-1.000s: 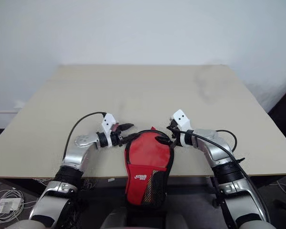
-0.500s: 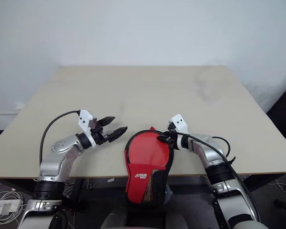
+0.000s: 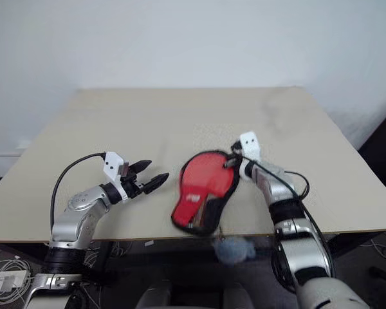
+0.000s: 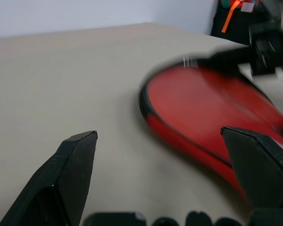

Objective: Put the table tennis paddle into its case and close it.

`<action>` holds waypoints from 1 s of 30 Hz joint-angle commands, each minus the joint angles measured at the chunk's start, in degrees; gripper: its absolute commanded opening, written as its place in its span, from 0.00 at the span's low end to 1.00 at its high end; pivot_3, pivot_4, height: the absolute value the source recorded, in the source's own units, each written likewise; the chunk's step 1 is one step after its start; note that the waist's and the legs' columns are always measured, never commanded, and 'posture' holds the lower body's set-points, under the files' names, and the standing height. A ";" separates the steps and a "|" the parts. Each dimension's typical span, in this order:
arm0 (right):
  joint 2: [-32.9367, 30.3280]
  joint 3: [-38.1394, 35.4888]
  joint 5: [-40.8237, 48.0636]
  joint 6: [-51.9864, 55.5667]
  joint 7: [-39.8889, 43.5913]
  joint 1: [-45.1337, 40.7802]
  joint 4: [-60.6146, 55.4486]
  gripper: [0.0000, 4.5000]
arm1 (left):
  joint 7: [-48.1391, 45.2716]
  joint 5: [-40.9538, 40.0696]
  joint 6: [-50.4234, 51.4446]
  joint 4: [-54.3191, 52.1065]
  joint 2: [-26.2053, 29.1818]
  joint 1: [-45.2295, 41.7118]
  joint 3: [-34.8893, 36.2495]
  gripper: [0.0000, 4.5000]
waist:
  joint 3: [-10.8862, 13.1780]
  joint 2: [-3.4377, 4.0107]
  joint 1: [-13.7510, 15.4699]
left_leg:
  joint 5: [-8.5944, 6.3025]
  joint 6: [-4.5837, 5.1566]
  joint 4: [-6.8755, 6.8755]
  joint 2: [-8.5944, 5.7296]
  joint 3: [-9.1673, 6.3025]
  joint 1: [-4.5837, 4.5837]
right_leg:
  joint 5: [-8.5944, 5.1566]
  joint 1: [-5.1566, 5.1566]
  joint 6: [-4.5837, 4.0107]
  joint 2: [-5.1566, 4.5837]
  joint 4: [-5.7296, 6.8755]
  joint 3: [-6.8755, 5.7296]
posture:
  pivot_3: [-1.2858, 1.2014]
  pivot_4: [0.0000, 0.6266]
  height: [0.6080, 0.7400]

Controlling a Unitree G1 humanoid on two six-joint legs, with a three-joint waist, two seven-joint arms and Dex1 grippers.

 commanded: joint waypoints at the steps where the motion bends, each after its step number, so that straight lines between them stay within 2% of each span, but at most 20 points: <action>1: -1.30 -3.51 -2.10 -8.11 -8.79 -5.92 7.78 0.01 | 0.59 -0.05 -1.30 -1.08 0.29 -0.46 0.39 0.99 | 0.01 0.01 -0.03 | 0.00 0.00 -0.01 0.00 0.01 0.00 | 0.00 -0.02 0.00 0.00 0.02 0.02 | 0.52 0.00 0.57; 5: -0.91 -3.41 -4.05 -11.60 -12.63 -8.25 14.17 0.01 | 1.04 0.00 -1.44 -1.21 0.36 -0.01 0.44 0.99 | 0.01 0.02 -0.08 | 0.00 0.01 -0.01 0.00 0.16 -0.04 | 0.00 -0.19 -0.02 0.00 0.21 0.18 | 0.52 0.00 0.57; 12: 0.55 -2.14 -6.59 -13.11 -15.17 -7.17 17.89 0.01 | 1.54 0.03 -1.53 -1.30 0.65 0.78 0.68 0.99 | 0.03 0.06 -0.58 | 0.01 0.03 0.00 0.00 0.41 -0.08 | 0.00 -0.49 -0.02 0.03 0.53 0.49 | 0.52 0.00 0.57; 15: 1.26 -3.07 -5.59 -12.08 -13.55 -6.64 17.69 0.14 | 1.64 0.32 -1.73 -1.10 0.63 1.09 0.33 0.99 | 0.03 0.07 -0.82 | 0.01 0.03 -0.01 0.00 0.41 -0.08 | 0.00 -0.52 -0.02 0.05 0.54 0.51 | 0.52 0.00 0.57; 21: 0.37 -3.54 -5.21 -12.79 -11.13 -6.70 14.89 0.60 | 1.88 0.46 -2.07 -1.02 0.58 1.41 0.08 0.99 | 0.04 0.07 -1.40 | 0.01 0.03 0.00 0.00 0.39 -0.08 | 0.00 -0.49 -0.02 0.05 0.55 0.50 | 0.52 0.00 0.57; 26: -1.92 -3.02 -3.65 -10.79 -1.25 -3.62 6.68 0.98 | 2.12 0.48 -2.44 -2.22 1.30 2.46 0.57 0.99 | 0.04 0.09 -1.44 | 0.01 0.04 0.00 0.00 0.39 -0.08 | 0.00 -0.50 -0.02 0.05 0.55 0.50 | 0.52 0.00 0.57; 30: -5.05 -1.15 1.82 -1.36 14.07 5.10 -11.61 0.99 | 2.02 -0.58 -2.27 -5.77 3.11 5.23 2.18 0.99 | 0.03 0.09 -1.38 | 0.01 0.04 0.01 0.00 0.36 -0.08 | -0.01 -0.46 -0.01 0.05 0.54 0.48 | 0.52 0.00 0.57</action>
